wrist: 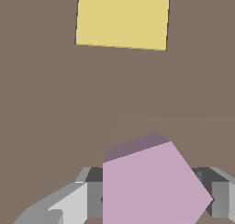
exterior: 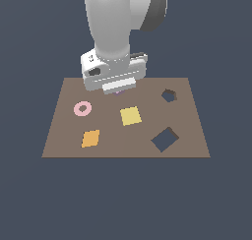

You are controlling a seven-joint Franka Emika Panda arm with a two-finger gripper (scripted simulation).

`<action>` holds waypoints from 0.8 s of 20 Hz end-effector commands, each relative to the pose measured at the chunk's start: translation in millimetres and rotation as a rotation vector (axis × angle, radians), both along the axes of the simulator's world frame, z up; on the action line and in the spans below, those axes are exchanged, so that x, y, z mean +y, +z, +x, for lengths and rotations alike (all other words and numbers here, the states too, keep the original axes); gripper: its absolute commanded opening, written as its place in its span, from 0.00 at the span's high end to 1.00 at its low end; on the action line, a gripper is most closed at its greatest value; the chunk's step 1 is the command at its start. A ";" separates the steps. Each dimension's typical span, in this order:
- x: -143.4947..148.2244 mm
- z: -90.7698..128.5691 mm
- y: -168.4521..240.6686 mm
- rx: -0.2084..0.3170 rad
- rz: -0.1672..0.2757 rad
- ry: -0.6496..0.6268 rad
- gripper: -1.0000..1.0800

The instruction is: Insert a designated object into the corresponding slot on a board.

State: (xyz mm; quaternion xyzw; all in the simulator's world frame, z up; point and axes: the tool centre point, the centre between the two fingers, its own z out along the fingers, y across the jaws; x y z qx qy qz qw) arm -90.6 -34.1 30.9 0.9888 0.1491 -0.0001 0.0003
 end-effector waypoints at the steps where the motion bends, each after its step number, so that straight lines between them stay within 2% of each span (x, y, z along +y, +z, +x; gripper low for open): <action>1: 7.0 4.8 0.6 -0.001 0.000 0.038 1.00; 8: 45.6 26.1 2.9 -0.001 0.000 0.247 1.00; 16: 121.1 41.5 6.8 -0.001 0.000 0.613 1.00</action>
